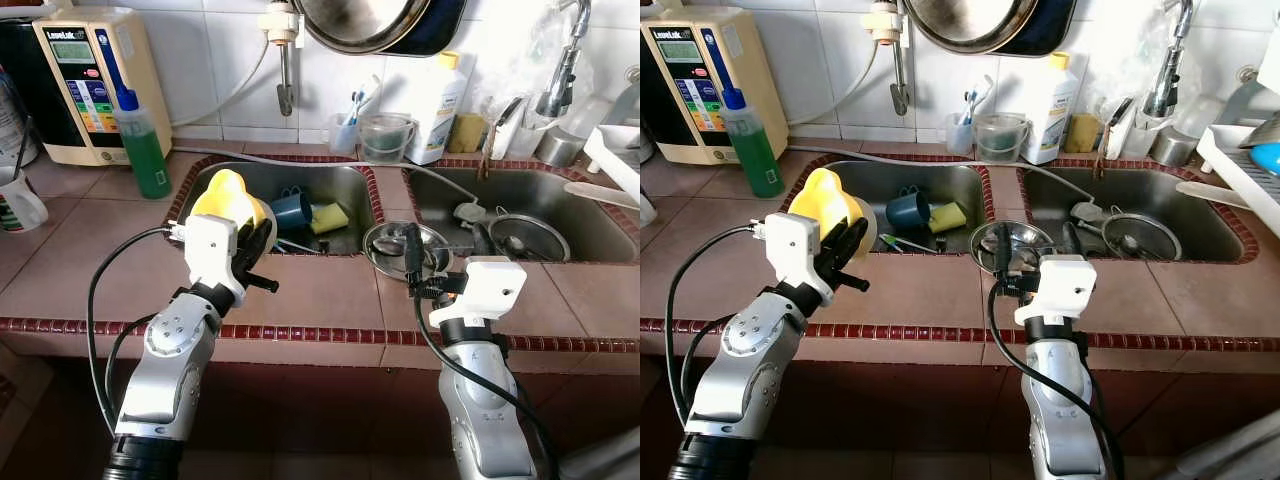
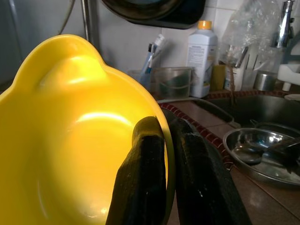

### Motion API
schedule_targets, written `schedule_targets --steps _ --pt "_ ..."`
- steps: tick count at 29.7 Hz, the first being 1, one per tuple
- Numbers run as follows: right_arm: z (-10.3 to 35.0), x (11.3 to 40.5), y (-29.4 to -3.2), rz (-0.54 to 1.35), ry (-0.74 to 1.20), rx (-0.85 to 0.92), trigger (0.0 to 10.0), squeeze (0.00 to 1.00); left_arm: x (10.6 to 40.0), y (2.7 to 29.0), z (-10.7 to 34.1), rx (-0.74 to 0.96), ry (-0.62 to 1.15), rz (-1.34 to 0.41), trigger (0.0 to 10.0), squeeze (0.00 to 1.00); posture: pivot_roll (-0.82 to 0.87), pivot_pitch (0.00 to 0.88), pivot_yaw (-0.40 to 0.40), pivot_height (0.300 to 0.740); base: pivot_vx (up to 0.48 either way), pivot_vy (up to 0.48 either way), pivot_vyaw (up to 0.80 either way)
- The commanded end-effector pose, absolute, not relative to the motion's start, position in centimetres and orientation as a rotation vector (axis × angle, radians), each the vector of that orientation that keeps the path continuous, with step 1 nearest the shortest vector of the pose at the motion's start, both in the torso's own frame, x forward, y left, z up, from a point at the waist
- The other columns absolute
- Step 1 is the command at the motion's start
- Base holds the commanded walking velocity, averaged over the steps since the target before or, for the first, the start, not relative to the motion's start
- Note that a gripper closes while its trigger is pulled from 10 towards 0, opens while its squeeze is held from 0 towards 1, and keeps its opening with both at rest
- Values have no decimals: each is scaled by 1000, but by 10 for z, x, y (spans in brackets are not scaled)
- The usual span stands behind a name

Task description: Kitchen organization

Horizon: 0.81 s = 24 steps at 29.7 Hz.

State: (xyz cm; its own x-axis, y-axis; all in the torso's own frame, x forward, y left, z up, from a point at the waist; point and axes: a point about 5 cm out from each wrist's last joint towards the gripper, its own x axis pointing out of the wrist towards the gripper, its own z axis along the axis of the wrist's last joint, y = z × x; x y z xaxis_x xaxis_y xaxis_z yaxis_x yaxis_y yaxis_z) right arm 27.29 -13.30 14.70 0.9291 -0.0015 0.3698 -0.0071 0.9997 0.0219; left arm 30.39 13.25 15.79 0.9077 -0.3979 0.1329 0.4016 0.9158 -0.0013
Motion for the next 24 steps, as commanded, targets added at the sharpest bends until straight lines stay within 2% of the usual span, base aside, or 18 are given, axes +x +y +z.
schedule_targets --steps 1,18,24 --pt "150 274 -136 -14 -384 27 10000 0 305 129 167 -15 -161 -438 10000 0 -209 25 20 732 349 0 0" --pt "142 269 -131 28 -349 27 10000 0 305 128 169 -19 -154 -443 10000 0 -213 34 20 732 351 0 0" --pt "142 268 -129 41 -342 27 10000 0 305 127 171 -39 -179 -424 10000 0 -213 37 16 732 0 0 0"
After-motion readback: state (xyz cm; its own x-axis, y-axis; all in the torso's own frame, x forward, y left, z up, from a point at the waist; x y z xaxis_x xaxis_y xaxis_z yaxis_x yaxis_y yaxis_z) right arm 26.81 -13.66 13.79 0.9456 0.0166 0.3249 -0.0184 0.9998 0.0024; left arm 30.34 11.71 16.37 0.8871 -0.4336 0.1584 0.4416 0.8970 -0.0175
